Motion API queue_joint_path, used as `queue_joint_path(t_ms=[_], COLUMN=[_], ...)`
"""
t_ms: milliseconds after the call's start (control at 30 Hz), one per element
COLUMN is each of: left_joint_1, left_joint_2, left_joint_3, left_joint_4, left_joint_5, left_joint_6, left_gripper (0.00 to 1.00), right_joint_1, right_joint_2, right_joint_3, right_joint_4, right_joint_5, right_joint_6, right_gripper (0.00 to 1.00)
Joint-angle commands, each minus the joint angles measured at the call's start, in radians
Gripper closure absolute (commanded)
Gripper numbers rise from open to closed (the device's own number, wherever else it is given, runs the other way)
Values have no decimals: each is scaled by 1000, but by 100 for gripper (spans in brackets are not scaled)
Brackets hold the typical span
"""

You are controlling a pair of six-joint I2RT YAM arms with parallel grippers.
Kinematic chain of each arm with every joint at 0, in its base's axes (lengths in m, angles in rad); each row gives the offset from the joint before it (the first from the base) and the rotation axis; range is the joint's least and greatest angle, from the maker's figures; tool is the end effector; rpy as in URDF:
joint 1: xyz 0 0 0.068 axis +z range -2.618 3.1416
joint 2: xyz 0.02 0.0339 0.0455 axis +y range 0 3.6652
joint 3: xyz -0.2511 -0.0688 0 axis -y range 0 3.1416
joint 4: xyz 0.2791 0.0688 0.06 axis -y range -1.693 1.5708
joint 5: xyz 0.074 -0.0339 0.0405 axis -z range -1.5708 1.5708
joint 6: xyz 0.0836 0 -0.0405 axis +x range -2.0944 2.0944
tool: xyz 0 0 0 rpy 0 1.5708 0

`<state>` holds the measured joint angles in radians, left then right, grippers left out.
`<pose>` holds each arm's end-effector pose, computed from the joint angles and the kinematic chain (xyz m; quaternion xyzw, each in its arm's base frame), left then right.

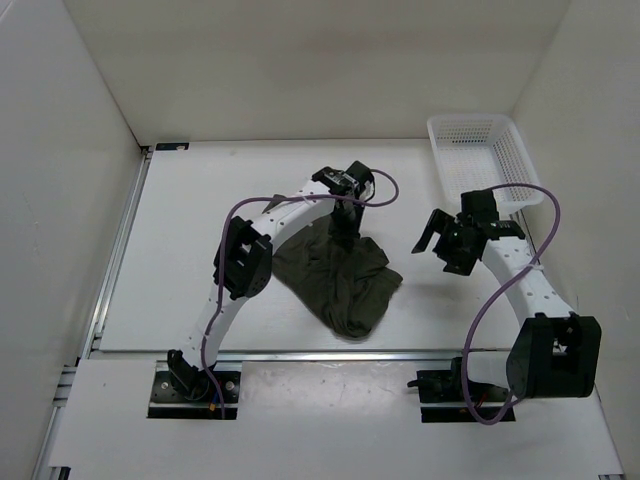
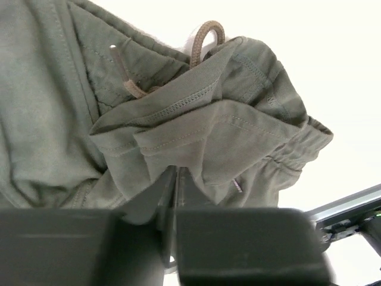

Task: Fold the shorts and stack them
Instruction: Flatten the shorts out

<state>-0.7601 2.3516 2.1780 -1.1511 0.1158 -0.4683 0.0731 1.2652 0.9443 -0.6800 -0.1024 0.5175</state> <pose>0.3704 -0.3655 0.1504 0.1511 0.9792 -0.1175 0.0670 0.3116 0.0314 0.1895 0.1972 0.9380 0.1287 0.2543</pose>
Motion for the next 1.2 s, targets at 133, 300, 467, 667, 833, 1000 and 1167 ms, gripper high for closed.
queue_joint_path(t_ms=[133,300,467,667,833,1000,1167], left_joint_1=[-5,-24,-24,-24,-24,-24,-24], left_joint_2=[-92,-31,-2,-2,17,6,17], left_joint_3=[6,-14,-23,-32,-32,-63,-63], left_joint_4=[-1,-12,10,21,11,11,11], left_joint_5=[-33,15,60,61,64,25,25], left_joint_6=[13,23,33,43,43,34,34], left_gripper=[16,11,32,63,73,23,25], right_joint_1=[-2,-2,-2,7,88,160,180], right_joint_2=[31,63,83,129,197,238,267], right_joint_3=[-18,-27,-47,-102,-113,-104,-95], right_joint_4=[48,66,77,131,175,186,195], right_joint_5=[-29,-62,-72,-144,-160,-140,-140], right_joint_6=[15,24,24,42,73,95,104], right_gripper=[0,0,0,0,0,0,0])
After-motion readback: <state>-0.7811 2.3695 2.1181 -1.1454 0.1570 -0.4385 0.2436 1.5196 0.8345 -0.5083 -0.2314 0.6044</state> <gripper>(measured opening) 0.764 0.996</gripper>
